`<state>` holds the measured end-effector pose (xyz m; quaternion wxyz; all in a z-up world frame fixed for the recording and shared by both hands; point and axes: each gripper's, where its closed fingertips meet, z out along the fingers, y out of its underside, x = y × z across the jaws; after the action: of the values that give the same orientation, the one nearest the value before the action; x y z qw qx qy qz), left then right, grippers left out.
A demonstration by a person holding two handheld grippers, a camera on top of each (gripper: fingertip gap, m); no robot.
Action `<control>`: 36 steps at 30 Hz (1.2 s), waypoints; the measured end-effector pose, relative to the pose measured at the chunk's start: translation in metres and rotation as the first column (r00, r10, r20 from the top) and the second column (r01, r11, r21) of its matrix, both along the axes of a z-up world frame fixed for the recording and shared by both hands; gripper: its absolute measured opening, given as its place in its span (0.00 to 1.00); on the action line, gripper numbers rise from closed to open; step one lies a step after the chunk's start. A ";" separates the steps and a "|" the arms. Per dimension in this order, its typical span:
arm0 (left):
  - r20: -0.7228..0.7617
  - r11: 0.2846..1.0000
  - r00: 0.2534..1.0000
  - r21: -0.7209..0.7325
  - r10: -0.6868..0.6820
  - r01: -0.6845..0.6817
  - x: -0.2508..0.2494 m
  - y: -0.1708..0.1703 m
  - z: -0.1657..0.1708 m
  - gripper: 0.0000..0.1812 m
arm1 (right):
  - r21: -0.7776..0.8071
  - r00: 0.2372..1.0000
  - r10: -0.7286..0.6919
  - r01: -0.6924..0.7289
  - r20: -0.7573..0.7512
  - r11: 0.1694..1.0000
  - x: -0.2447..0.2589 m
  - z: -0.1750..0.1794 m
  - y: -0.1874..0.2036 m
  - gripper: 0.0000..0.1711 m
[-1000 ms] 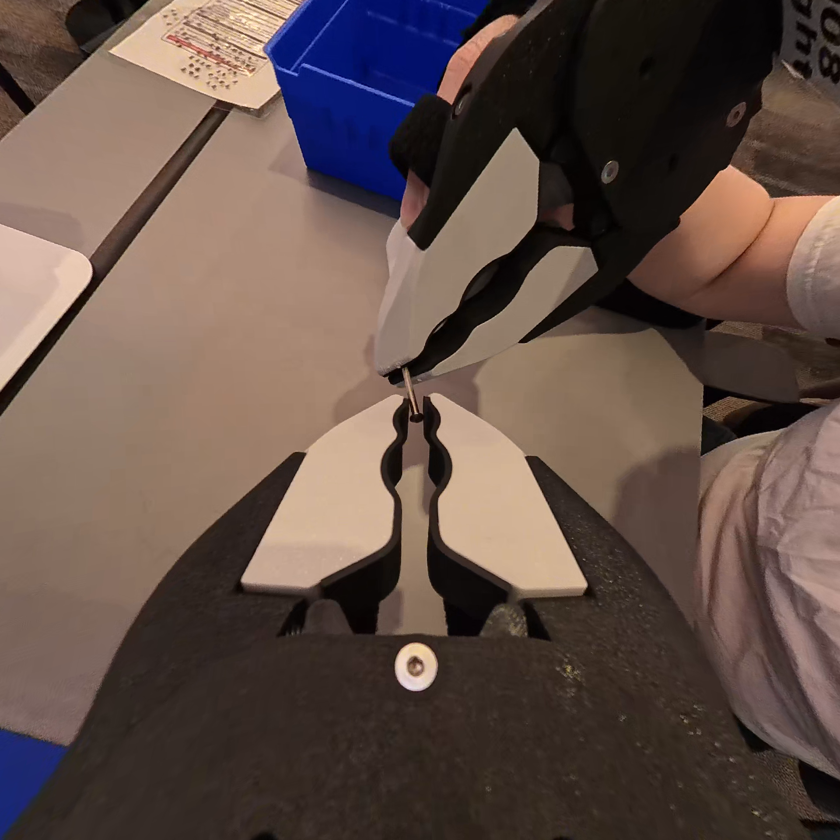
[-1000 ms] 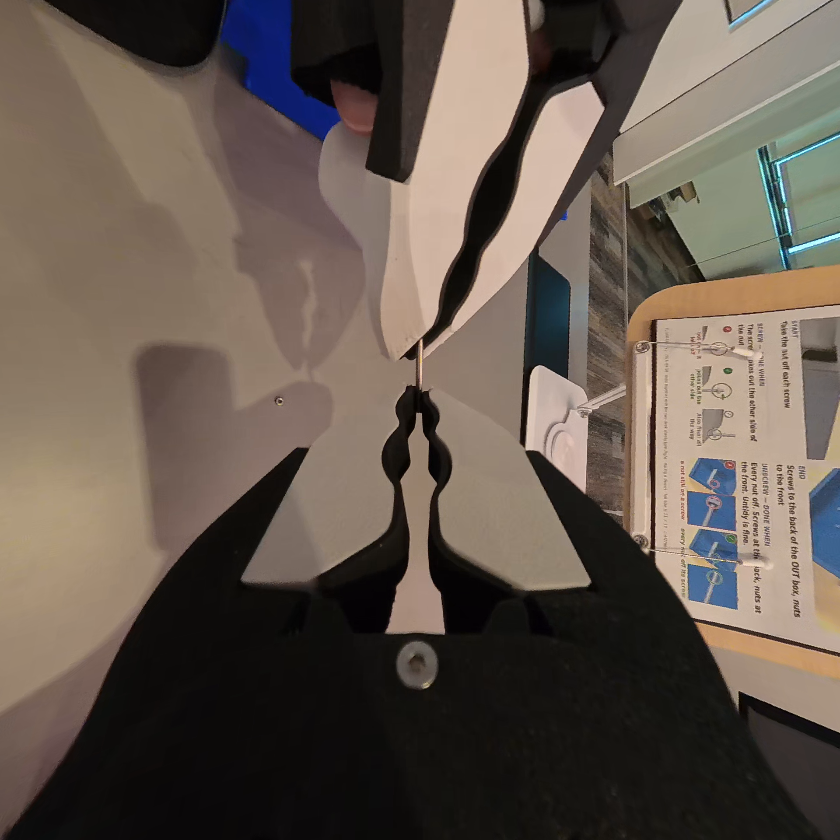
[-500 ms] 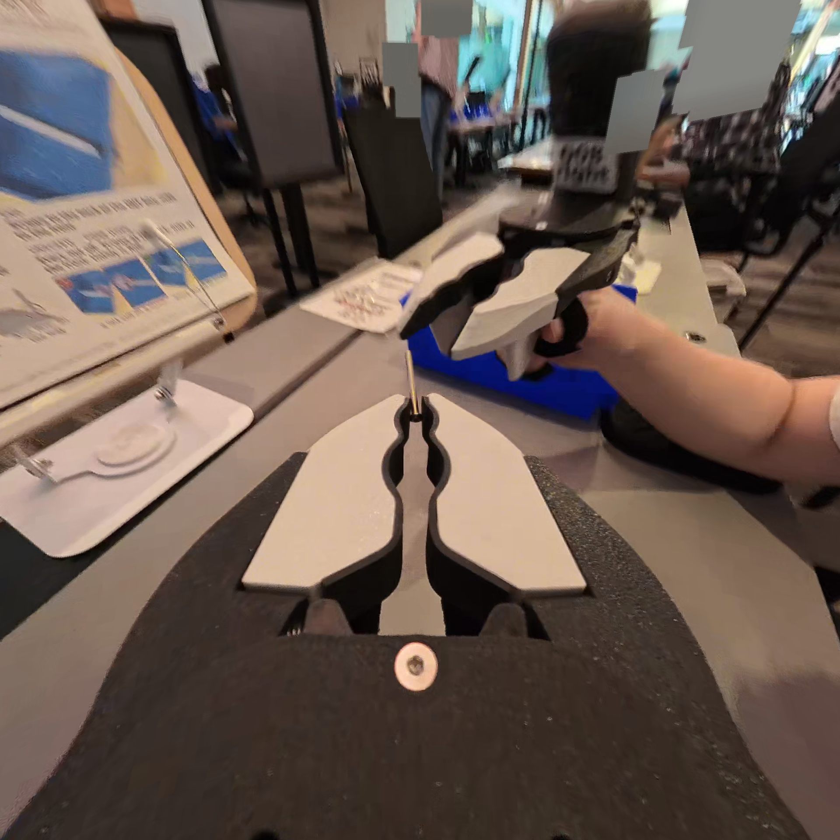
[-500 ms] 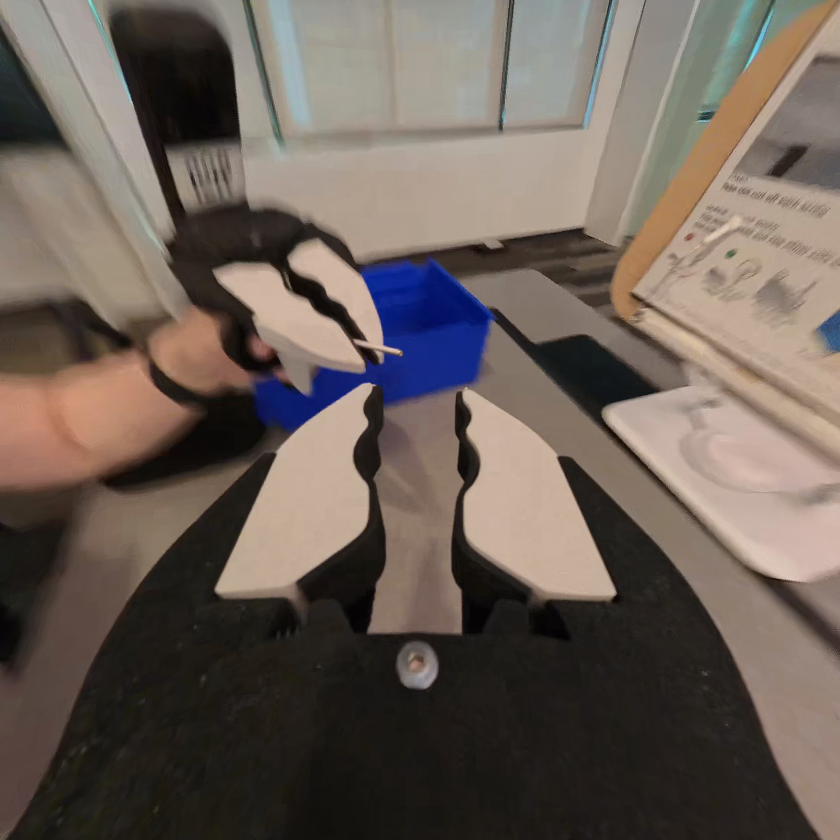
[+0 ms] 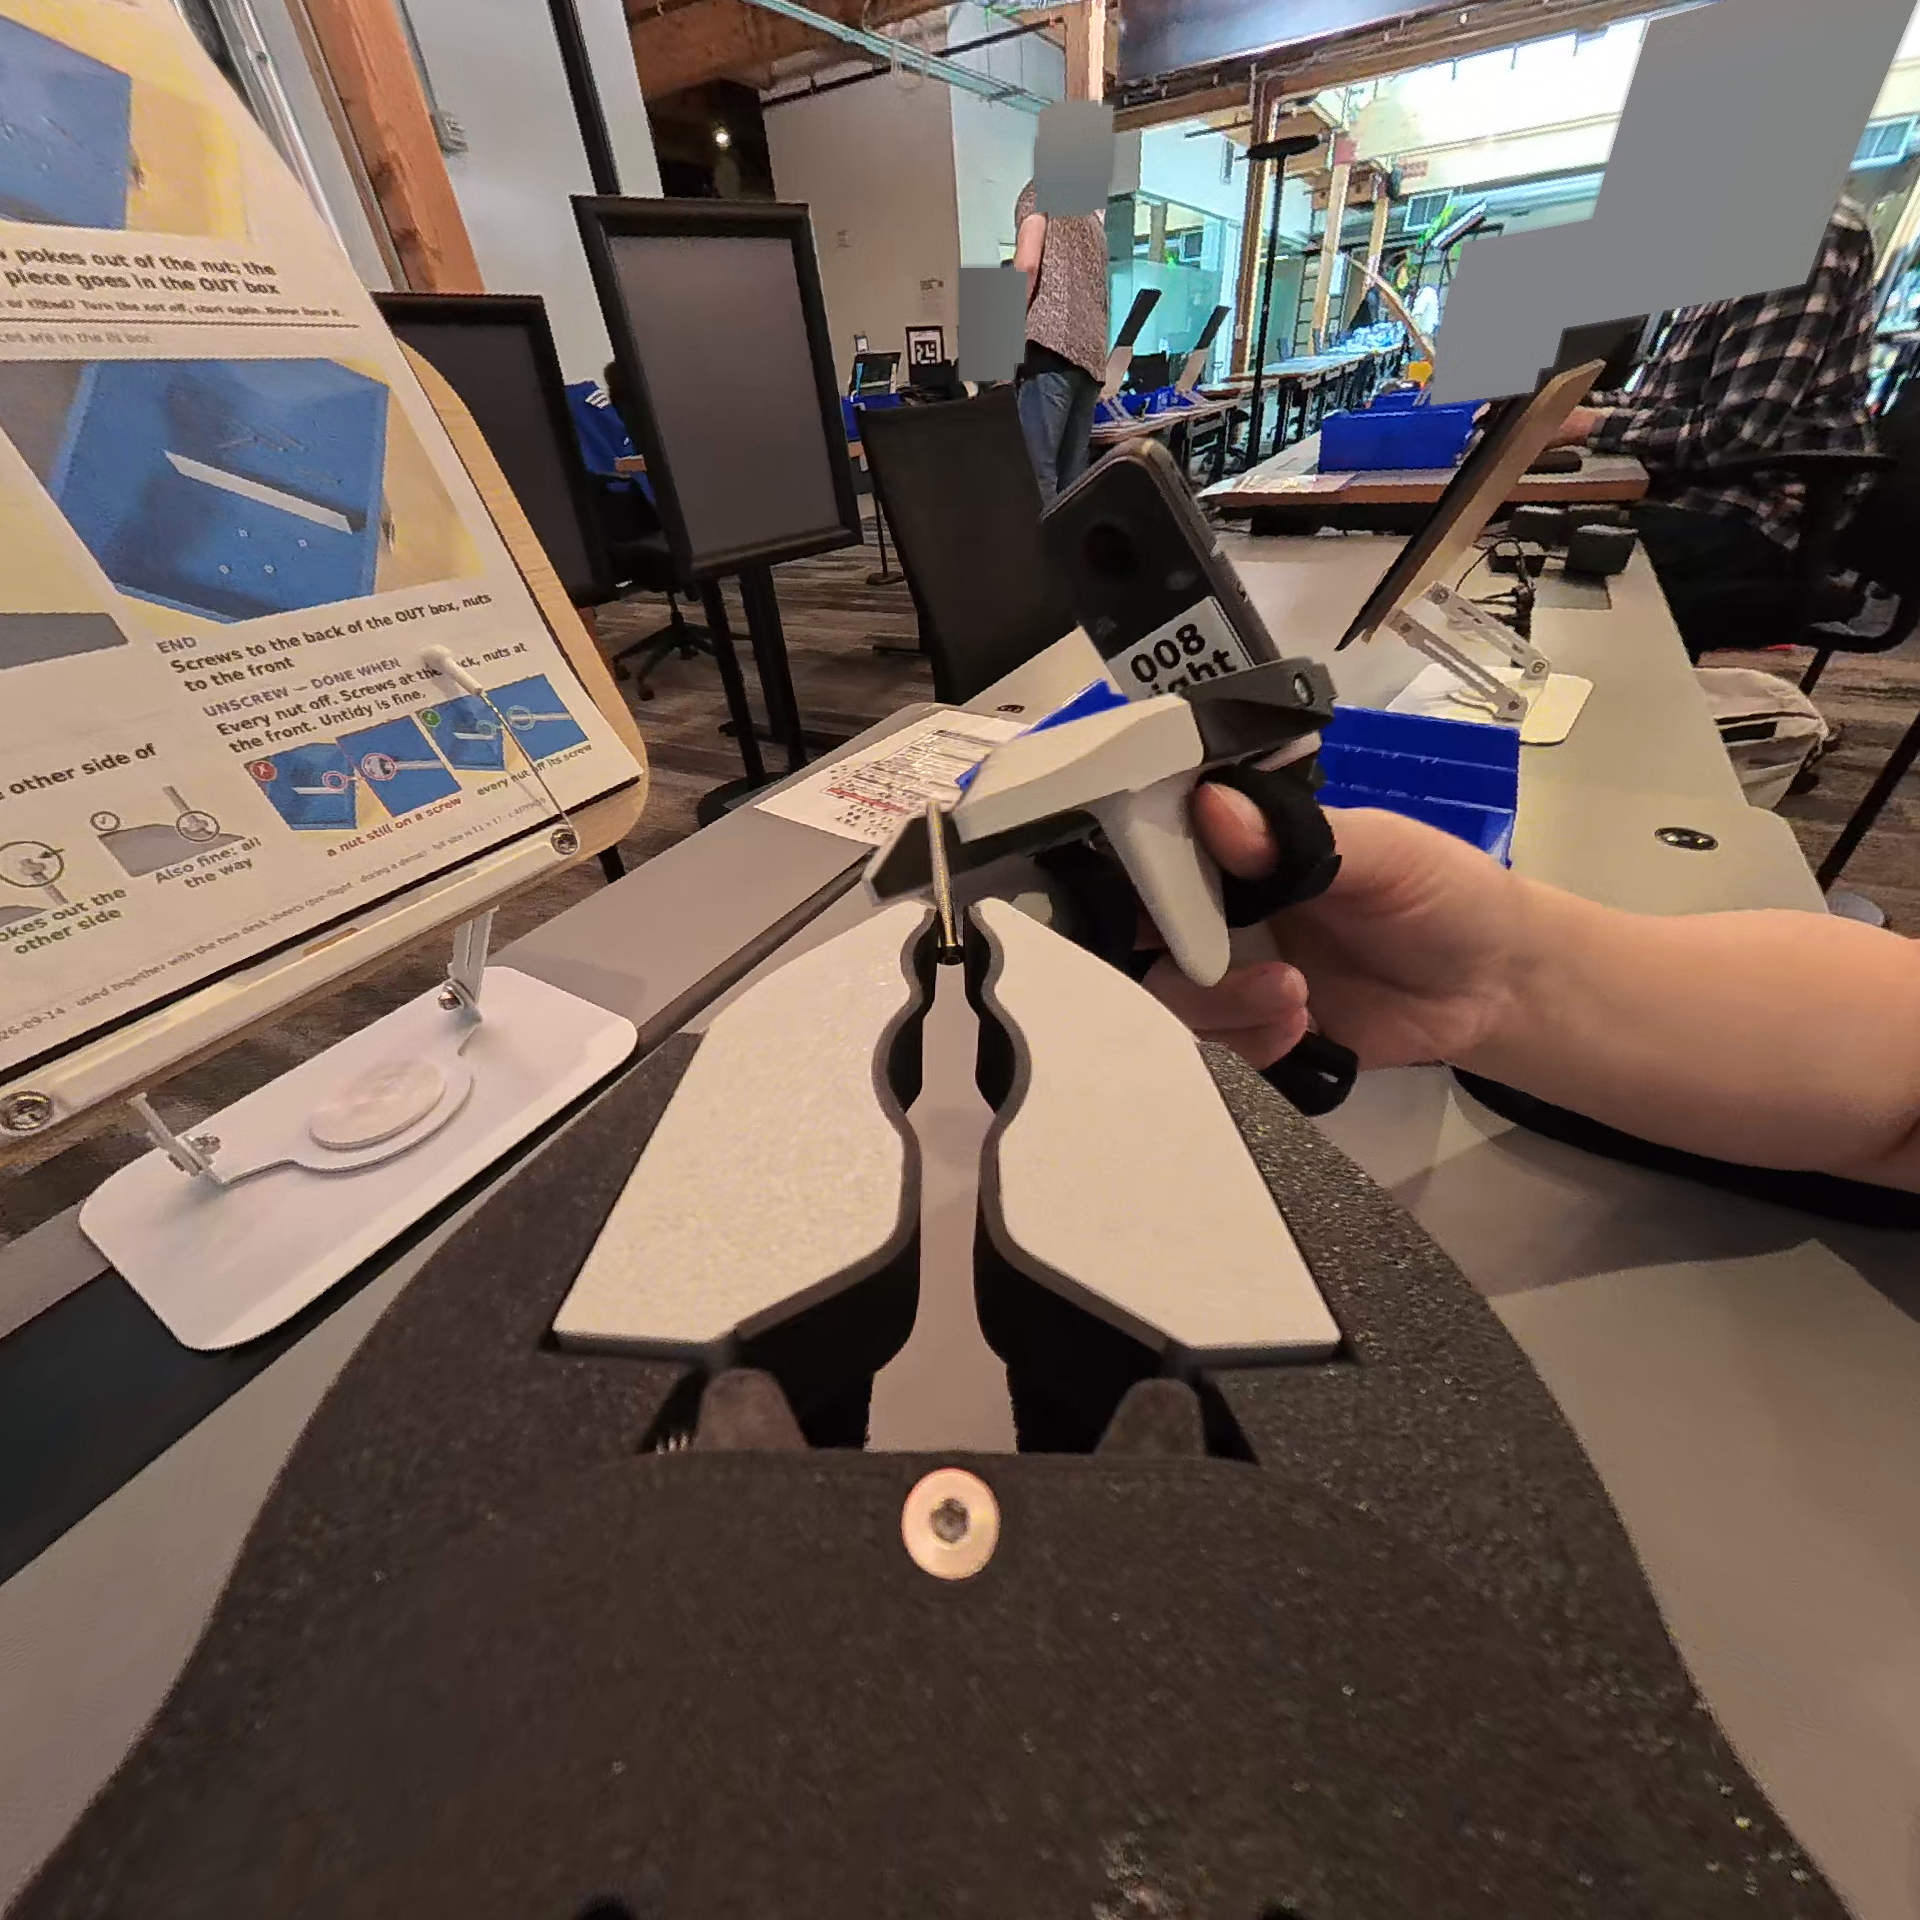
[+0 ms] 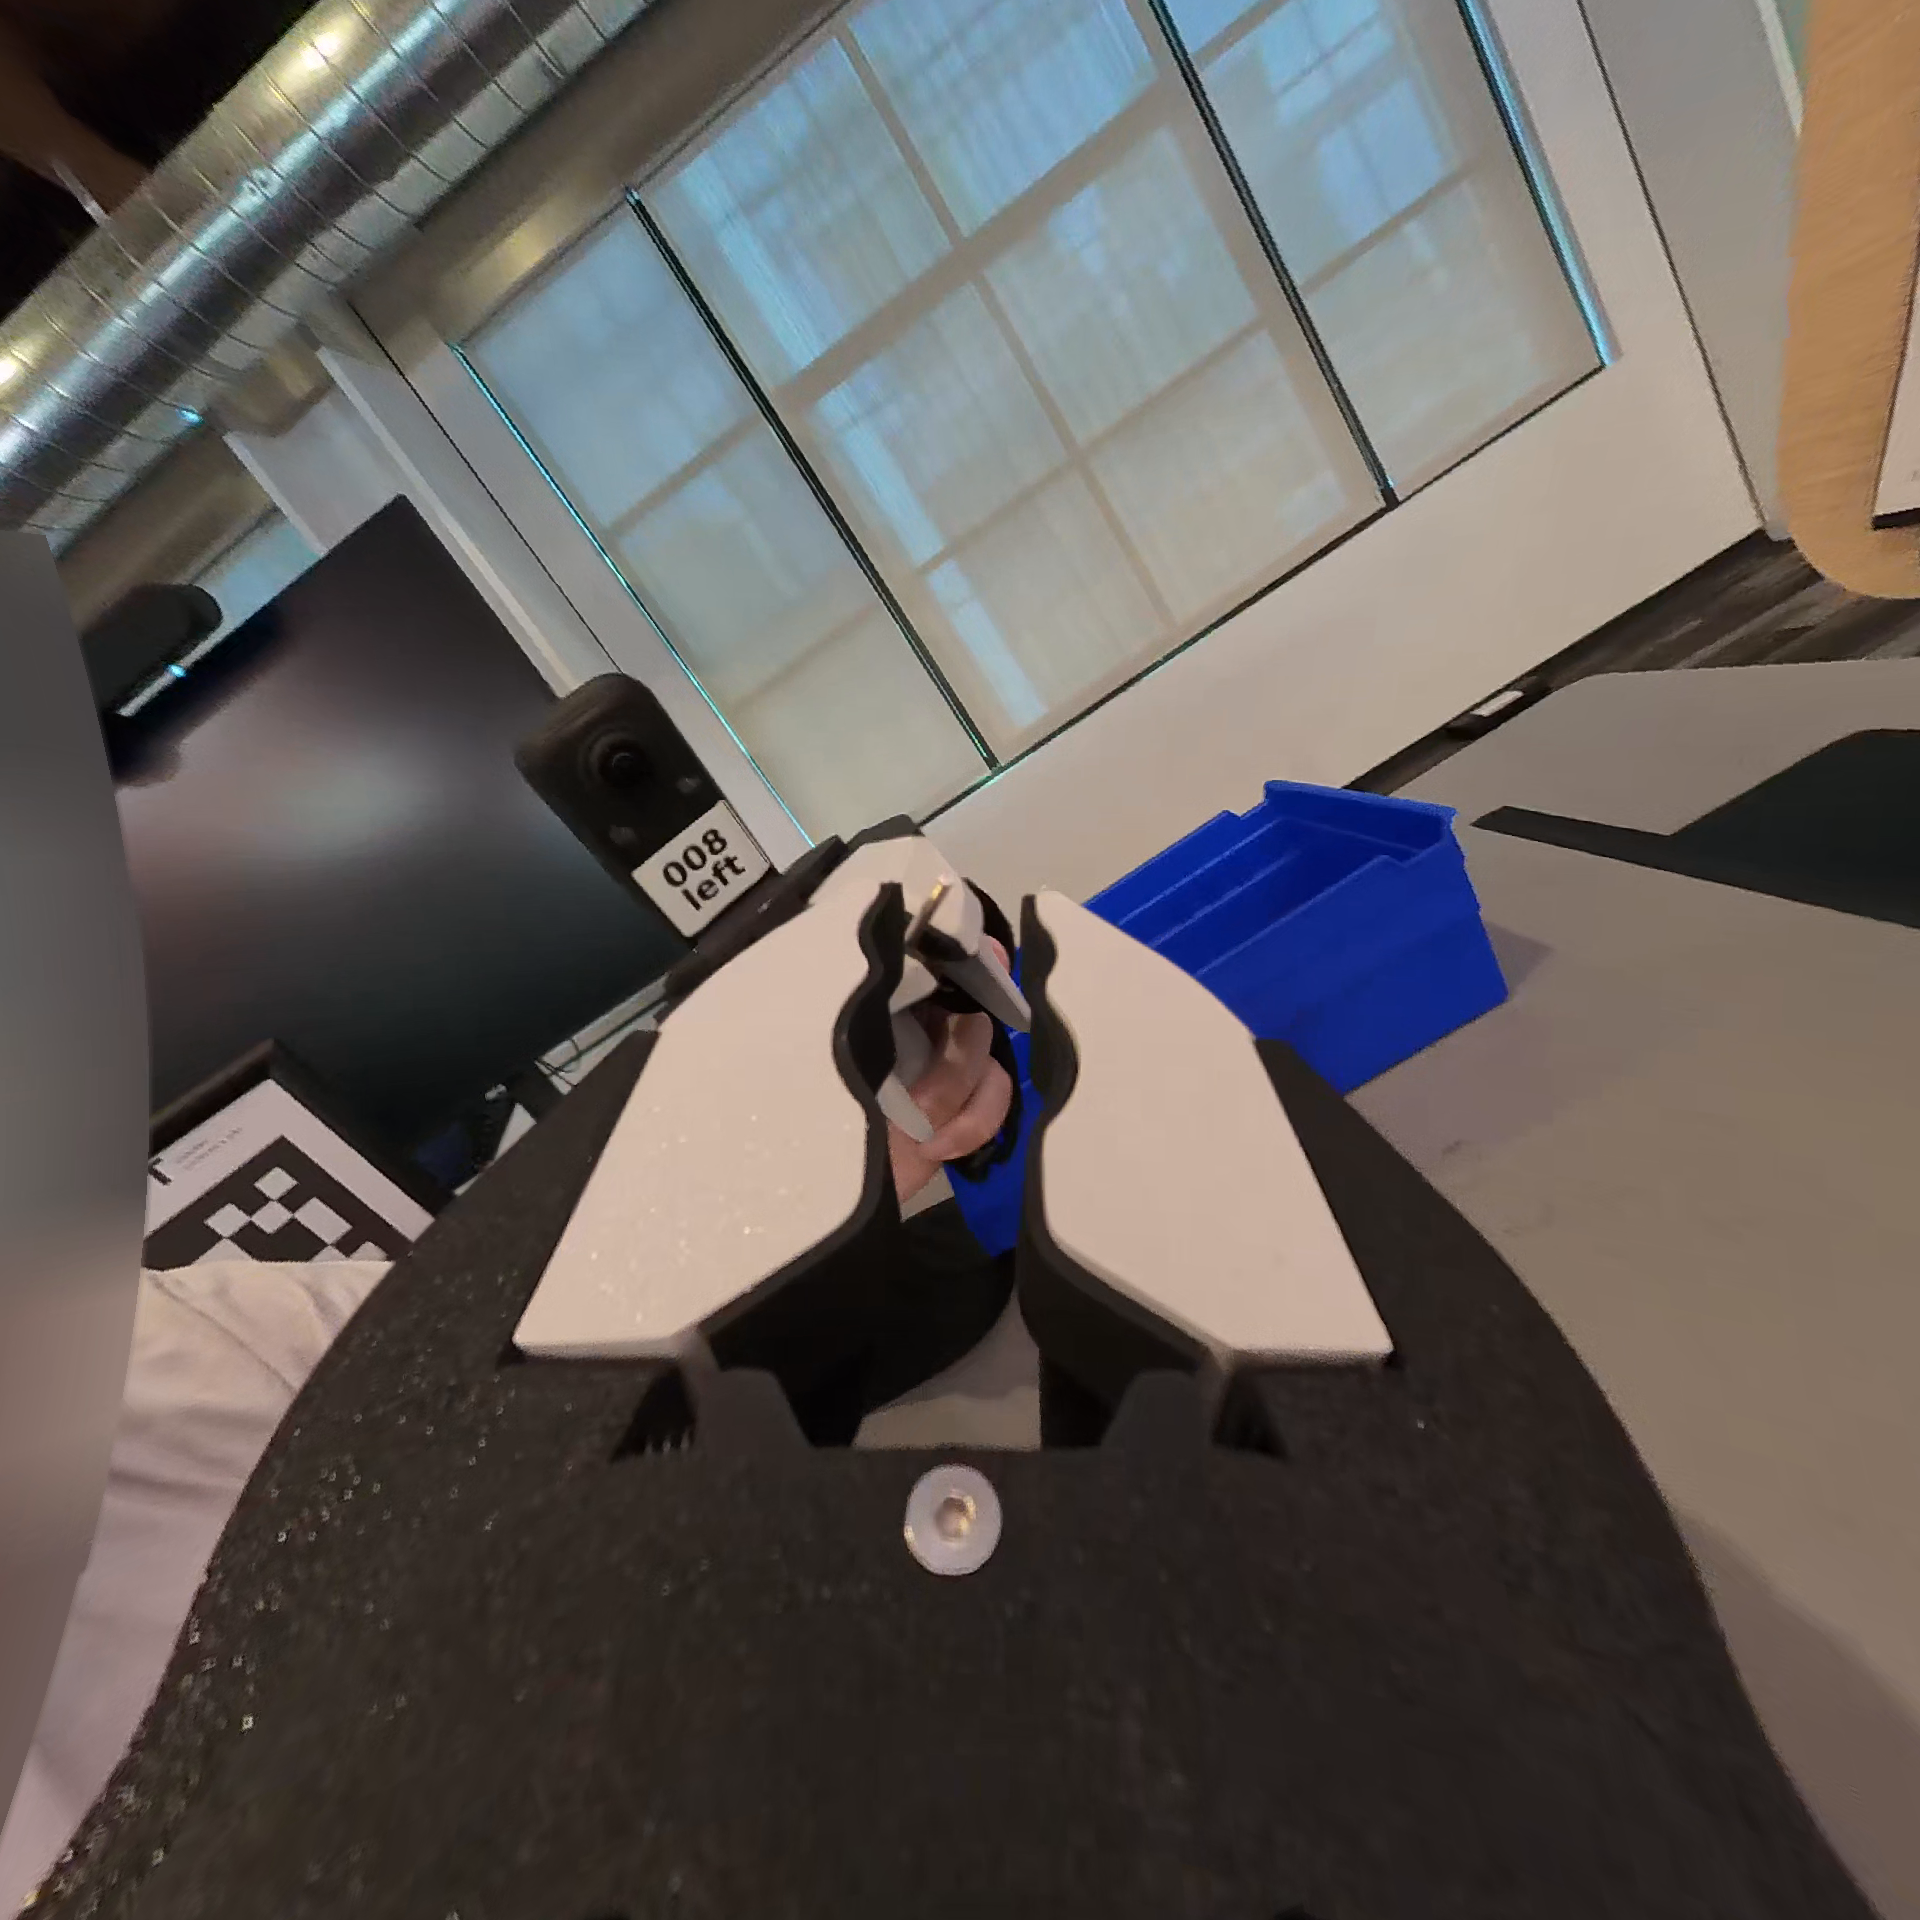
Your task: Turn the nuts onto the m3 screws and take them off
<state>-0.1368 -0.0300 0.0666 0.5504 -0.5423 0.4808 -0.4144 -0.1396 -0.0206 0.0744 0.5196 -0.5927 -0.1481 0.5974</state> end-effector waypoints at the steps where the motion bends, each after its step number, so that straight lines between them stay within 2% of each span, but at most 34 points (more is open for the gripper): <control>1: -0.006 1.000 1.000 0.014 0.012 -0.012 0.001 0.001 -0.001 0.02 | -0.005 1.000 0.004 -0.005 -0.023 1.000 -0.001 0.002 -0.001 0.12; 2: -0.008 0.999 1.000 0.029 0.022 -0.022 0.001 0.001 -0.002 0.02 | -0.010 0.999 0.001 -0.002 -0.048 1.000 0.000 0.003 -0.001 0.11; 4: 0.005 0.998 0.999 0.050 0.031 -0.032 0.002 -0.001 -0.001 0.02 | -0.011 0.997 0.002 -0.003 -0.073 1.000 0.000 0.003 -0.002 0.03; 8: -0.003 0.995 0.998 0.080 0.060 -0.059 0.003 0.001 -0.003 0.02 | -0.027 0.995 0.016 -0.018 -0.094 0.999 0.001 0.003 -0.001 0.03; 13: -0.016 0.998 0.999 0.040 0.048 -0.047 0.008 0.000 -0.009 0.03 | -0.014 0.996 0.032 -0.034 -0.089 0.999 0.002 0.004 -0.002 0.01; 15: -0.019 0.999 0.999 0.019 0.038 -0.037 0.008 0.000 -0.010 0.10 | 0.007 0.997 0.054 -0.053 -0.053 0.999 0.003 0.005 -0.004 0.01; 18: -0.031 0.994 0.998 -0.093 -0.061 0.058 0.009 -0.008 -0.012 0.12 | 0.045 0.996 0.061 -0.064 0.063 0.997 0.007 0.005 -0.006 0.01; 21: -0.015 0.940 0.977 -0.276 -0.213 0.201 0.007 -0.019 -0.013 0.11 | 0.056 0.976 0.059 -0.073 0.211 0.996 0.009 0.002 -0.010 0.01; 26: 0.010 0.875 0.964 -0.418 -0.265 0.245 0.005 -0.019 -0.018 0.08 | 0.049 0.902 0.070 -0.100 0.425 0.994 0.008 -0.010 -0.020 0.02; 31: -0.027 0.810 0.942 -0.519 -0.335 0.273 0.010 -0.026 -0.035 0.07 | -0.068 0.874 0.167 -0.153 0.455 0.986 0.001 -0.029 -0.023 0.01; 36: -0.021 0.747 0.927 -0.599 -0.374 0.288 0.013 -0.028 -0.046 0.02 | -0.170 0.872 0.256 -0.202 0.418 0.965 -0.003 -0.042 -0.023 0.01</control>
<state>-0.1237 -0.0578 0.0203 0.2389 -0.6185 0.4553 -0.5942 -0.1429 -0.0436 0.0320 0.3618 -0.7198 -0.2935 0.5147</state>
